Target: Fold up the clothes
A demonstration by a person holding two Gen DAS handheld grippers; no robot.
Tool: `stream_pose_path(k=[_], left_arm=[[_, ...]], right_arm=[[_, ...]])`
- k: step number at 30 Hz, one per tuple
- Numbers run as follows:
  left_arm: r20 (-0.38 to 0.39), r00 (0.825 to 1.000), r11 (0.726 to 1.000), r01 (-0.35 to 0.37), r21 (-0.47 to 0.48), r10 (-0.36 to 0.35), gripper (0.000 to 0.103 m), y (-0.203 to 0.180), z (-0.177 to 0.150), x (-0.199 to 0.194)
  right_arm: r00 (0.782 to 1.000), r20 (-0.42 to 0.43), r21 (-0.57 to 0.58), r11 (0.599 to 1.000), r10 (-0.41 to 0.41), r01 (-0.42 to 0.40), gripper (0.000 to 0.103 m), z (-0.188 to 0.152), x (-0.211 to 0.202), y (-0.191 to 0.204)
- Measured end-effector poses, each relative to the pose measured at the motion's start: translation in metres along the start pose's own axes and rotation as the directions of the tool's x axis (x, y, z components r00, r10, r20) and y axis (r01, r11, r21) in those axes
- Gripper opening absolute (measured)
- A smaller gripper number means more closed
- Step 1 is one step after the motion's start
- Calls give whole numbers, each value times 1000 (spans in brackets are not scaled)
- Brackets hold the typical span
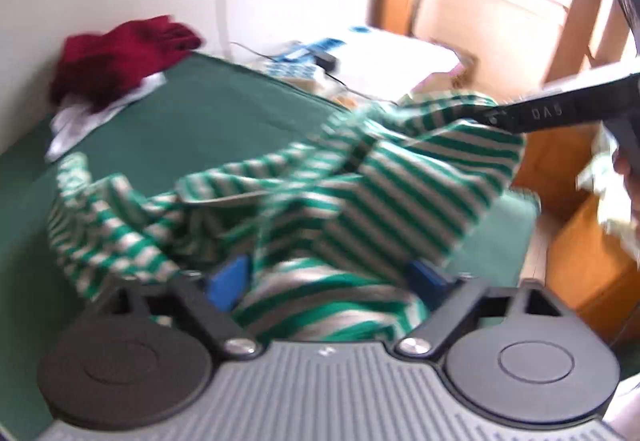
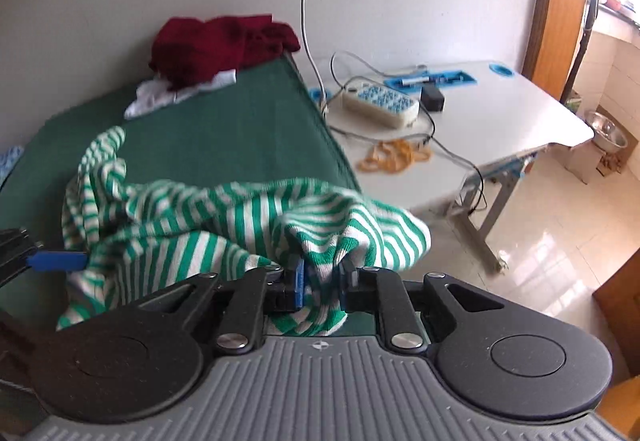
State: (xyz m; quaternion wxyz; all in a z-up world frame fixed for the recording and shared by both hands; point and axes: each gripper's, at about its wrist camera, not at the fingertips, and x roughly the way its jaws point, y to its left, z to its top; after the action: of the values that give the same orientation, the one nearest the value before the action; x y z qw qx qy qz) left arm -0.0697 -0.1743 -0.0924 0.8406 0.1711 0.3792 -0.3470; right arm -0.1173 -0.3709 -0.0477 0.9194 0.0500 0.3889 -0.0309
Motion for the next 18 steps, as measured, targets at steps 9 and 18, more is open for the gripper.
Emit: stream_pose_path(k=[9,18], left_arm=[[5,997,992,-71,-101,71,24,33,-7,-28],[78,865,826,-443,-348,496,0,106,-9,-143]], right_arm=[[995,-74,238,970,71,-52,62,9,37,-28],[933,96,86,930,348,-356,5,66,32,40]])
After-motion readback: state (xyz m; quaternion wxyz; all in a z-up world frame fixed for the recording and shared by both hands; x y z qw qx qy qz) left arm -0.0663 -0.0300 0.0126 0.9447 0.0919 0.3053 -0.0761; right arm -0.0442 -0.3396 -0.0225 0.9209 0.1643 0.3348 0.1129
